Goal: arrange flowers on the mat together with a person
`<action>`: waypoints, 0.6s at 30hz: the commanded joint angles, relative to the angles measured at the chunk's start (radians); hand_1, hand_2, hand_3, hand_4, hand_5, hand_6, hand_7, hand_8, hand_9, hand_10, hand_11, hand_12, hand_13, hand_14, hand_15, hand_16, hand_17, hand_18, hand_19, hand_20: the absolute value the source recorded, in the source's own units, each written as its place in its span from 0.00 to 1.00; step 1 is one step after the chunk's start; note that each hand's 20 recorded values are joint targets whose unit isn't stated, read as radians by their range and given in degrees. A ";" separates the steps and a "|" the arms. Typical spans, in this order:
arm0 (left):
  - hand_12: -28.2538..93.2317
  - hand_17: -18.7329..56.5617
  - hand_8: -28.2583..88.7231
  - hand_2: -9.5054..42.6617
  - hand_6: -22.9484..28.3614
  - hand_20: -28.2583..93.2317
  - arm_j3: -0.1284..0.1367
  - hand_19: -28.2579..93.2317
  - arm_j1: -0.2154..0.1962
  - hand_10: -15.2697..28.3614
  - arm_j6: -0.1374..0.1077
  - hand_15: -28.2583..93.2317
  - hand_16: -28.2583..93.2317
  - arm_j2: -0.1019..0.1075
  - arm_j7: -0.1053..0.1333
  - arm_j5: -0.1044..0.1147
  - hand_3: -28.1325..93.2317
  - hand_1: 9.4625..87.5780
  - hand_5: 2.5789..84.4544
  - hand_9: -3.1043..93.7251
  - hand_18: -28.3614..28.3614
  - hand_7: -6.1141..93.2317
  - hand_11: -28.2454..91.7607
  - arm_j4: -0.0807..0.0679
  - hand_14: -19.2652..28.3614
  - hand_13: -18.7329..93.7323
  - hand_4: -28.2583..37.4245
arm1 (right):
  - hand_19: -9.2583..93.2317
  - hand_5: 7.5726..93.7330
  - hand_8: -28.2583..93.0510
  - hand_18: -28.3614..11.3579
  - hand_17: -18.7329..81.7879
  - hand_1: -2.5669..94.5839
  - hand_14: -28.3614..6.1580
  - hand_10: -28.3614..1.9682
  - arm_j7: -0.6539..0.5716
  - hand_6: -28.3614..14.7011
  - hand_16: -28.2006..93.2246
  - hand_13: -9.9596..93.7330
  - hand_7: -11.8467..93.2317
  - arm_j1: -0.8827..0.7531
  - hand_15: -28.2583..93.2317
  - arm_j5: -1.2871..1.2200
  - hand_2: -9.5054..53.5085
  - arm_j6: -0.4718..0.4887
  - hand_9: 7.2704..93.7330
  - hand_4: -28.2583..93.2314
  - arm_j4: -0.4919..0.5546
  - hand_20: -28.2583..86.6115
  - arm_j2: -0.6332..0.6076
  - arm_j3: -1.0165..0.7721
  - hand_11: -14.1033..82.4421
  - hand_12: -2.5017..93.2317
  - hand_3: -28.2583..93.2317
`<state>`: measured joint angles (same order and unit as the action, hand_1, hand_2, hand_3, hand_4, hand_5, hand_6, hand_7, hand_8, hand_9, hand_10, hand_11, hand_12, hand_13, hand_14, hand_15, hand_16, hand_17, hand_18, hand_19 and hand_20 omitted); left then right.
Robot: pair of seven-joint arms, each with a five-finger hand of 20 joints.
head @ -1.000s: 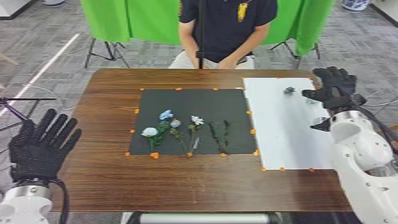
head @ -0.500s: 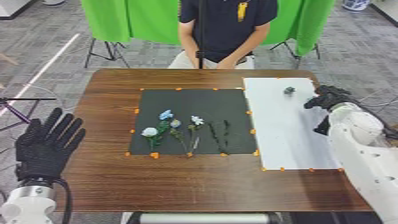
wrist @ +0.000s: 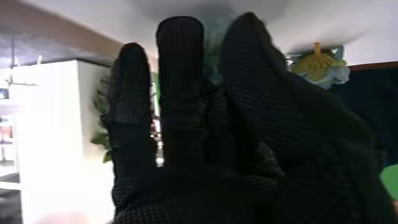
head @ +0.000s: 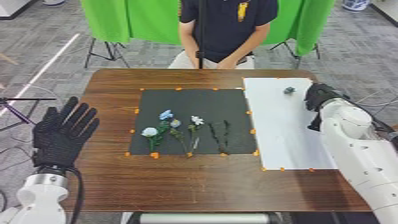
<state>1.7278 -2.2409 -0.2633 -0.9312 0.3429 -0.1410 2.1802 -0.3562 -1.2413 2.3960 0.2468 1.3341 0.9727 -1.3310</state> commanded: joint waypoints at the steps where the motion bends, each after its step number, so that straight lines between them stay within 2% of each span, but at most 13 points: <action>1: 0.31 0.21 0.17 0.40 0.57 0.34 0.015 0.46 -0.030 0.67 -0.006 0.44 0.21 -0.014 -0.007 0.005 0.82 0.23 0.49 0.44 0.74 0.14 0.37 0.002 0.71 0.44 0.00 | 0.87 0.61 0.19 0.37 0.60 0.72 0.76 0.66 -0.014 0.69 0.57 0.73 0.59 -0.098 0.63 -0.027 0.00 -0.091 0.70 0.00 0.021 0.54 0.016 0.031 0.37 0.48 0.75; 6: 0.31 0.21 0.17 0.40 0.57 0.34 0.012 0.46 -0.032 0.67 -0.007 0.44 0.21 -0.021 -0.015 0.005 0.82 0.23 0.49 0.44 0.74 0.14 0.37 0.002 0.71 0.44 0.00 | 0.88 0.62 0.21 0.35 0.61 0.71 0.74 0.65 -0.023 0.70 0.59 0.74 0.62 -0.155 0.64 -0.060 0.00 -0.169 0.71 0.00 0.142 0.54 0.008 -0.006 0.39 0.50 0.77; 10: 0.31 0.21 0.17 0.40 0.57 0.34 0.031 0.46 -0.064 0.67 -0.014 0.44 0.21 -0.028 -0.011 0.009 0.82 0.24 0.50 0.44 0.74 0.14 0.37 0.013 0.71 0.44 0.00 | 0.88 0.62 0.21 0.33 0.60 0.70 0.72 0.63 -0.043 0.69 0.59 0.74 0.62 -0.171 0.64 -0.140 0.00 -0.216 0.72 0.00 0.292 0.54 0.023 -0.011 0.39 0.50 0.78; 11: 0.31 0.21 0.17 0.40 0.57 0.34 0.034 0.46 -0.064 0.67 -0.016 0.44 0.21 -0.030 -0.020 0.009 0.82 0.23 0.50 0.44 0.74 0.14 0.37 0.013 0.71 0.44 0.00 | 0.88 0.62 0.21 0.33 0.60 0.70 0.71 0.63 -0.047 0.69 0.59 0.73 0.62 -0.178 0.65 -0.154 0.00 -0.223 0.72 0.00 0.331 0.54 0.021 -0.006 0.39 0.51 0.78; 13: 0.31 0.21 0.17 0.40 0.57 0.34 0.037 0.46 -0.066 0.67 -0.012 0.44 0.21 -0.030 -0.026 0.002 0.82 0.23 0.50 0.44 0.74 0.14 0.37 0.012 0.71 0.44 0.00 | 0.88 0.62 0.21 0.33 0.60 0.69 0.71 0.63 -0.055 0.68 0.58 0.73 0.61 -0.180 0.65 -0.226 0.00 -0.214 0.72 0.00 0.404 0.54 0.021 0.006 0.38 0.51 0.78; 16: 0.31 0.21 0.17 0.40 0.57 0.34 0.036 0.46 -0.064 0.67 -0.007 0.44 0.21 -0.030 -0.032 0.004 0.82 0.24 0.49 0.44 0.74 0.14 0.37 0.012 0.71 0.44 0.00 | 0.89 0.62 0.22 0.34 0.60 0.69 0.72 0.63 -0.033 0.67 0.58 0.73 0.60 -0.168 0.65 -0.267 0.00 -0.162 0.72 0.00 0.463 0.54 0.029 0.040 0.38 0.51 0.78; 18: 0.31 0.21 0.17 0.40 0.57 0.34 0.035 0.46 -0.061 0.67 -0.013 0.44 0.21 -0.028 -0.033 0.004 0.82 0.24 0.49 0.44 0.74 0.14 0.37 0.011 0.71 0.44 0.00 | 0.89 0.62 0.22 0.34 0.60 0.68 0.71 0.62 -0.026 0.67 0.58 0.72 0.60 -0.165 0.65 -0.277 0.00 -0.145 0.72 0.00 0.491 0.54 0.039 0.065 0.37 0.51 0.78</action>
<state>1.7623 -2.2887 -0.2666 -0.9498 0.3309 -0.1385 2.1912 -0.4135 -1.4525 2.1561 0.0508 1.6867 0.9747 -1.3339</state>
